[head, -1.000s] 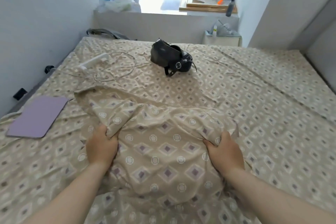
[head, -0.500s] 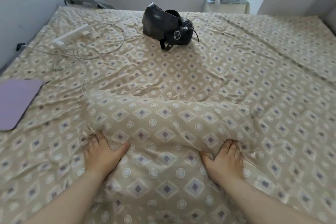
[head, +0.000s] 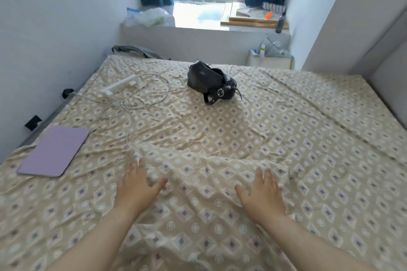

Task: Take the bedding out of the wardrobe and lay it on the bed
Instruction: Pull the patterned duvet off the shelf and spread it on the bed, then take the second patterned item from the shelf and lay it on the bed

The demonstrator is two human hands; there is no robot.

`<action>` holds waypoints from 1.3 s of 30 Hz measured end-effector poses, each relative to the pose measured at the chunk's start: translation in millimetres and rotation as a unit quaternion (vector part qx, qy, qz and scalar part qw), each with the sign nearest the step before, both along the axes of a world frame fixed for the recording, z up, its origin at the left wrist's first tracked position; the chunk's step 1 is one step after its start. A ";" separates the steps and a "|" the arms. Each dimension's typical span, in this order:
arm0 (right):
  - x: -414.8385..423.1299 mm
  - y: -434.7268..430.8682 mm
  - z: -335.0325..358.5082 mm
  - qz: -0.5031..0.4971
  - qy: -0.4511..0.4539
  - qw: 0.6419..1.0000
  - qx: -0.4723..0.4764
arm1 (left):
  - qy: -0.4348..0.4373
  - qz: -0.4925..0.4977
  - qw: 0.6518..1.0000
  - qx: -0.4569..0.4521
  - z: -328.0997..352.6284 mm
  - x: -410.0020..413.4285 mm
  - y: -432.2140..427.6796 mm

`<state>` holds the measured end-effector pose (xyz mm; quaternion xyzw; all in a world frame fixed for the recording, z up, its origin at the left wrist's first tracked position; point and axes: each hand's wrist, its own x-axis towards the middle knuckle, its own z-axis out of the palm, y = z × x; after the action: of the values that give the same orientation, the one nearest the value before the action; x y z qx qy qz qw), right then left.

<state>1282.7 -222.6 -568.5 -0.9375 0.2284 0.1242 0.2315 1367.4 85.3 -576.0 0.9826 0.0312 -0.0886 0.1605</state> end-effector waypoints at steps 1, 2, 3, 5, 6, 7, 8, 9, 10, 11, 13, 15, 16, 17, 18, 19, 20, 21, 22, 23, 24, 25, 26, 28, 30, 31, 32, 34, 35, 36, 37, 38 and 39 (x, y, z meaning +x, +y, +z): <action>4.3 7.6 30.9 0.024 -0.020 0.999 0.009 | -0.023 -0.006 1.000 -0.004 33.8 -1.0 3.1; 7.7 16.0 61.7 0.044 -0.043 0.998 0.017 | -0.044 -0.004 0.999 -0.013 67.7 -2.4 8.2; 11.0 24.7 89.7 0.058 -0.065 0.996 0.026 | -0.062 0.007 0.998 -0.029 100.6 -4.3 13.3; 20.0 45.9 153.2 0.090 -0.116 0.988 0.048 | -0.105 0.038 0.992 -0.063 174.8 -11.6 32.0; 22.4 57.2 178.2 0.104 -0.136 0.984 0.059 | -0.123 0.044 0.989 -0.070 205.9 -18.5 41.1; 23.9 70.6 206.0 0.124 -0.159 0.977 0.066 | -0.149 0.052 0.985 -0.076 238.9 -28.6 52.9; 24.6 83.3 231.3 0.148 -0.183 0.969 0.070 | -0.174 0.059 0.980 -0.079 268.0 -39.7 64.8; 23.7 95.8 252.8 0.172 -0.204 0.961 0.073 | -0.200 0.067 0.974 -0.079 294.2 -53.2 75.7; 23.3 110.4 275.5 0.200 -0.227 0.950 0.077 | -0.223 0.083 0.968 -0.077 320.6 -69.8 86.8; 22.2 123.4 295.2 0.223 -0.245 0.940 0.081 | -0.238 0.098 0.964 -0.071 342.2 -85.9 96.8; 16.1 147.9 331.9 0.260 -0.274 0.921 0.097 | -0.258 0.126 0.956 -0.059 378.9 -121.7 112.2; 4.7 172.9 365.6 0.300 -0.302 0.896 0.121 | -0.280 0.155 0.946 -0.053 411.4 -163.1 126.1; -4.9 186.8 383.3 0.325 -0.316 0.880 0.138 | -0.292 0.175 0.939 -0.046 430.2 -189.3 131.2; -16.0 199.5 399.9 0.351 -0.327 0.863 0.155 | -0.306 0.197 0.931 -0.038 446.9 -216.5 135.9; -29.6 210.2 416.4 0.376 -0.335 0.847 0.171 | -0.319 0.216 0.922 -0.029 462.0 -244.2 138.7; -44.1 219.8 432.1 0.405 -0.342 0.827 0.186 | -0.332 0.238 0.913 -0.017 476.4 -271.9 138.9; -64.4 232.1 449.2 0.442 -0.348 0.802 0.202 | -0.347 0.268 0.899 -0.004 491.5 -309.0 137.3; -80.9 241.3 461.4 0.467 -0.354 0.782 0.214 | -0.359 0.284 0.889 0.004 502.6 -336.9 134.5; -95.0 248.7 471.9 0.488 -0.359 0.764 0.221 | -0.368 0.294 0.882 0.010 511.6 -359.6 130.5; -116.5 259.5 485.6 0.516 -0.370 0.736 0.235 | -0.380 0.317 0.868 0.028 522.1 -393.9 125.5; -135.4 268.1 496.6 0.537 -0.378 0.712 0.247 | -0.389 0.335 0.857 0.042 530.6 -422.1 121.1; -154.8 275.8 506.3 0.554 -0.386 0.691 0.258 | -0.396 0.352 0.846 0.051 538.7 -449.2 116.6; -178.5 284.3 517.7 0.575 -0.389 0.667 0.272 | -0.403 0.375 0.832 0.066 547.1 -482.1 111.8; -226.1 301.2 537.4 0.605 -0.394 0.623 0.301 | -0.413 0.419 0.802 0.102 563.5 -542.6 106.5; -275.4 318.1 555.5 0.635 -0.391 0.582 0.325 | -0.420 0.466 0.765 0.145 580.4 -602.2 102.2; -298.6 325.2 563.3 0.651 -0.385 0.564 0.333 | -0.421 0.488 0.747 0.163 587.5 -629.8 99.0; -324.2 332.4 570.5 0.667 -0.378 0.544 0.341 | -0.421 0.511 0.728 0.179 593.8 -659.7 94.3; -373.2 345.7 583.5 0.693 -0.365 0.508 0.359 | -0.422 0.547 0.696 0.197 604.5 -717.1 82.2; -398.1 350.5 588.6 0.705 -0.359 0.490 0.366 | -0.420 0.563 0.681 0.205 608.6 -744.7 74.1; -426.0 355.5 594.0 0.718 -0.353 0.469 0.374 | -0.419 0.580 0.664 0.218 611.9 -774.9 65.2; -455.4 360.0 598.4 0.731 -0.346 0.446 0.383 | -0.417 0.596 0.646 0.231 614.9 -804.6 55.2; -484.4 363.5 602.3 0.744 -0.337 0.424 0.392 | -0.415 0.611 0.629 0.242 618.8 -833.3 44.9; -513.5 366.1 606.0 0.754 -0.330 0.401 0.402 | -0.415 0.627 0.609 0.251 622.5 -861.2 35.0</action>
<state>769.2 143.5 37.5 -0.4965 -0.7417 0.0073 0.4509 506.2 120.3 46.4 0.6562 0.5912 0.4619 -0.0804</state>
